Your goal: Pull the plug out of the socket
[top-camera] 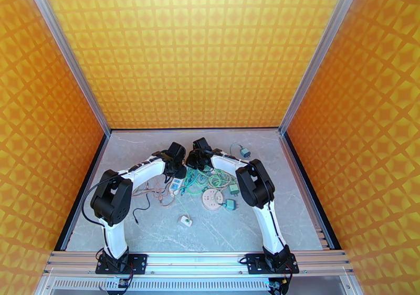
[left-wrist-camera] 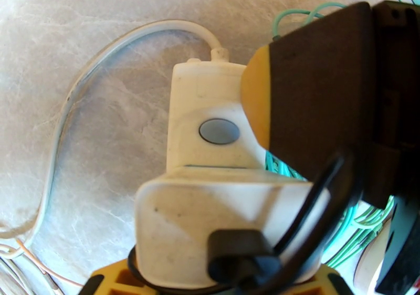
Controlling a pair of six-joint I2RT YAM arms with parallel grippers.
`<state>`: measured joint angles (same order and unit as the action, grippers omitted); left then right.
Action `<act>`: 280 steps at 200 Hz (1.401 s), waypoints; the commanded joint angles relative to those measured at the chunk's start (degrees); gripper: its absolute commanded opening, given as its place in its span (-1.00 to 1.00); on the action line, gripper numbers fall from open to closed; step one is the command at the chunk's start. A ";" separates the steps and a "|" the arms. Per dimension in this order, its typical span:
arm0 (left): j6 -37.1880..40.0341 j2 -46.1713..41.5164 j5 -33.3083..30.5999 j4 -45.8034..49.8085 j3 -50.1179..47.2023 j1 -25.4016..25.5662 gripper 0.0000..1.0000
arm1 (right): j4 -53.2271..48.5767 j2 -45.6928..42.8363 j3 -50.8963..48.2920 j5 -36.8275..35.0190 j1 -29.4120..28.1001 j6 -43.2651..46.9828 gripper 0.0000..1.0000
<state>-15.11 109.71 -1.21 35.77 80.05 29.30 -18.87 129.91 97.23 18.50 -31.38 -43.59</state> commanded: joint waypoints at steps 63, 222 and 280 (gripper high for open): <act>-3.76 -5.09 -1.01 -1.91 -0.60 0.06 -0.39 | -10.50 4.03 -2.37 -3.76 0.00 1.14 -1.00; -6.33 -21.61 -1.04 6.76 -1.88 -4.83 -0.38 | -10.00 2.81 -3.82 -4.63 0.00 0.77 -1.00; -5.54 -29.51 -0.94 8.43 -5.94 -10.82 -0.36 | -9.87 2.19 -4.07 -4.70 -0.05 0.79 -1.00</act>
<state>-20.78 82.96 -1.39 42.61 75.66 20.45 -18.65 129.71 96.73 17.89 -31.38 -43.20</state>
